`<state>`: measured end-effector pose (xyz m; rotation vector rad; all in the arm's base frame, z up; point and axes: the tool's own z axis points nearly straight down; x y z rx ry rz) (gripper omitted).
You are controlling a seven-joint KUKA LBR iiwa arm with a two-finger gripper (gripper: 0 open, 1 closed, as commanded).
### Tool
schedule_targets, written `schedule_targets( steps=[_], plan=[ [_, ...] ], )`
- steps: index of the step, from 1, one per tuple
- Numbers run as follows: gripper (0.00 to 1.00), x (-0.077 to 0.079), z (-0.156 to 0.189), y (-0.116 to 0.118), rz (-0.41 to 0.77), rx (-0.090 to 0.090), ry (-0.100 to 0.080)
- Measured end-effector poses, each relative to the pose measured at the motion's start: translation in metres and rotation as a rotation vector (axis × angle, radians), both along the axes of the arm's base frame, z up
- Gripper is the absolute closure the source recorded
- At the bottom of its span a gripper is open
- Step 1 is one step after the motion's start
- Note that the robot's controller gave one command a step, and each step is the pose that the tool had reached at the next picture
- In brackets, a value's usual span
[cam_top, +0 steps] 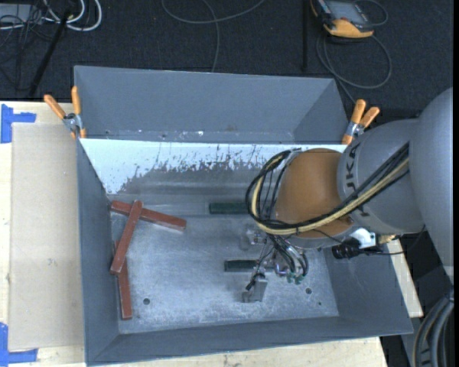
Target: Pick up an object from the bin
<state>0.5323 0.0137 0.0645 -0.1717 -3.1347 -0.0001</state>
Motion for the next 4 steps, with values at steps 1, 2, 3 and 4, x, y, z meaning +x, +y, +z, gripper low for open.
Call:
schedule_targets(
  steps=[1,2,3,4],
  plan=[
    [0.00,0.0000,-0.0002,0.0004,-0.001,0.001,-0.001],
    [0.00,0.0000,-0.0004,0.0006,-0.003,0.001,-0.001],
    [0.00,0.0001,-0.0005,0.0008,-0.005,0.001,-0.001],
    [1.00,0.0004,0.0004,0.0007,-0.005,0.001,-0.001]
  ],
)
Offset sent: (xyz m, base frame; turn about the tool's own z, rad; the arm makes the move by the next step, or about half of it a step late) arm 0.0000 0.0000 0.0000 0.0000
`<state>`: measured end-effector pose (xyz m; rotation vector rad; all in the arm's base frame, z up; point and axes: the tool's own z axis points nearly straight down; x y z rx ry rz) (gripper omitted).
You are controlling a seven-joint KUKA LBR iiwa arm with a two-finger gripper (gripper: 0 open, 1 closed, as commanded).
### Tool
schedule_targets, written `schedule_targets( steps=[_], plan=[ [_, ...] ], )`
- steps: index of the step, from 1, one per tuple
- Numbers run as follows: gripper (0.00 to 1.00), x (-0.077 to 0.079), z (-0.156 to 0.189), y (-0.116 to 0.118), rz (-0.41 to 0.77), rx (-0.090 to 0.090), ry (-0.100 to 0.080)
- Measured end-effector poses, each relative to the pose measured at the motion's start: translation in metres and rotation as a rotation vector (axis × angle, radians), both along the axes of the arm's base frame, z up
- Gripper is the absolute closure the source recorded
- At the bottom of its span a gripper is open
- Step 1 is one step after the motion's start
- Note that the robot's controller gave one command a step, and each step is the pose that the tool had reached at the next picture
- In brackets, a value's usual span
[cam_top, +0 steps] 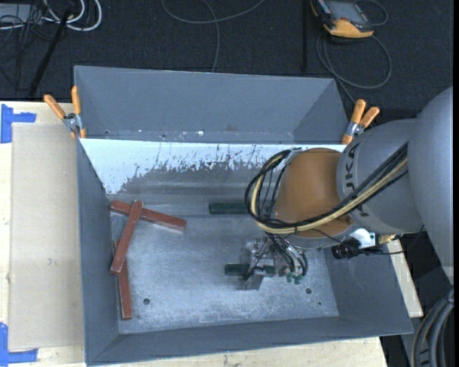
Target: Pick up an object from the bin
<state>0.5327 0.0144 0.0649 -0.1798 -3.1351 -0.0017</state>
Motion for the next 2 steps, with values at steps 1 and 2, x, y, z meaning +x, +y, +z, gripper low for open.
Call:
schedule_targets(
  steps=[1,2],
  plan=[
    [1.00,0.001,0.049,0.000,0.000,0.000,-0.005],
    [1.00,0.003,0.129,0.001,0.001,0.000,-0.009]
  ],
)
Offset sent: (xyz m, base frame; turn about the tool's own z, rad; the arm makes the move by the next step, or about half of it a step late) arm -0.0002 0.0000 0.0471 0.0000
